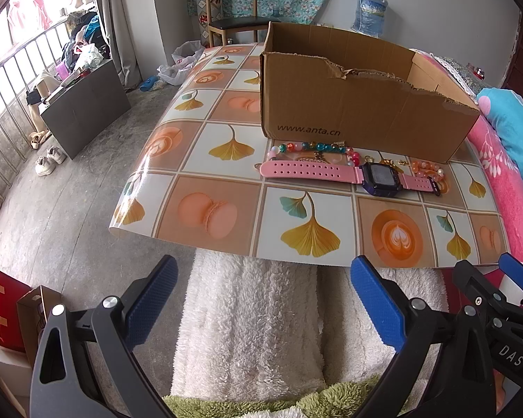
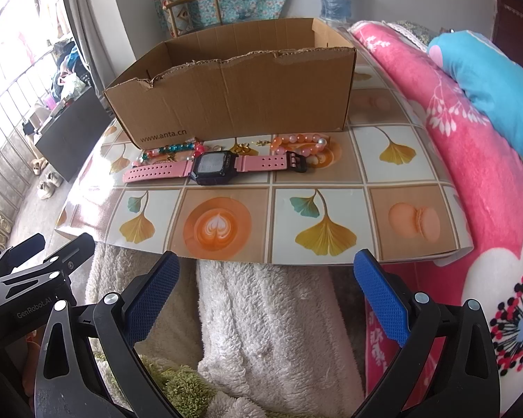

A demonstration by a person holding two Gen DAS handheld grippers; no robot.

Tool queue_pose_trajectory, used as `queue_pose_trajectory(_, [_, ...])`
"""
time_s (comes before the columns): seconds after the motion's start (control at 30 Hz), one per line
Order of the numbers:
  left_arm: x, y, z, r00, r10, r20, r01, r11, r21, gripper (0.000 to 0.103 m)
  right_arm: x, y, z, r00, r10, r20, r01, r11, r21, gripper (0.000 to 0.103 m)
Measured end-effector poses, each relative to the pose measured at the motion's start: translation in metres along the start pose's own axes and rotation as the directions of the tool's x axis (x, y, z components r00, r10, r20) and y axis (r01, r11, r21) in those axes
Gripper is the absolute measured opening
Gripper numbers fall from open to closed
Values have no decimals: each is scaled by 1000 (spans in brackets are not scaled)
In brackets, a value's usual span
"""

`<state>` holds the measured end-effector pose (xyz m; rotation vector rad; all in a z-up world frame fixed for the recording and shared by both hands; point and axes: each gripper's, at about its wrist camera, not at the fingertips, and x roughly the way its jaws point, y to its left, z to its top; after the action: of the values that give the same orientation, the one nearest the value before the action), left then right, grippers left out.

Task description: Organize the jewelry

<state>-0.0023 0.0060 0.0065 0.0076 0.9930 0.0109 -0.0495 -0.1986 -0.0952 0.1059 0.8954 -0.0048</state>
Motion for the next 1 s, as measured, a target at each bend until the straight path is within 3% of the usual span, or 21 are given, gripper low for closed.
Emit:
queue_pose_trajectory(0.77, [14, 8, 24, 1000, -11, 4, 10, 999, 43, 97, 4, 9, 24, 999, -53, -4, 53, 999, 10, 96])
queue_pose_trajectory(1.0, [34, 16, 30, 1000, -3, -29, 5, 998, 64, 97, 15, 0, 29, 997, -76, -9, 77, 997, 11, 96])
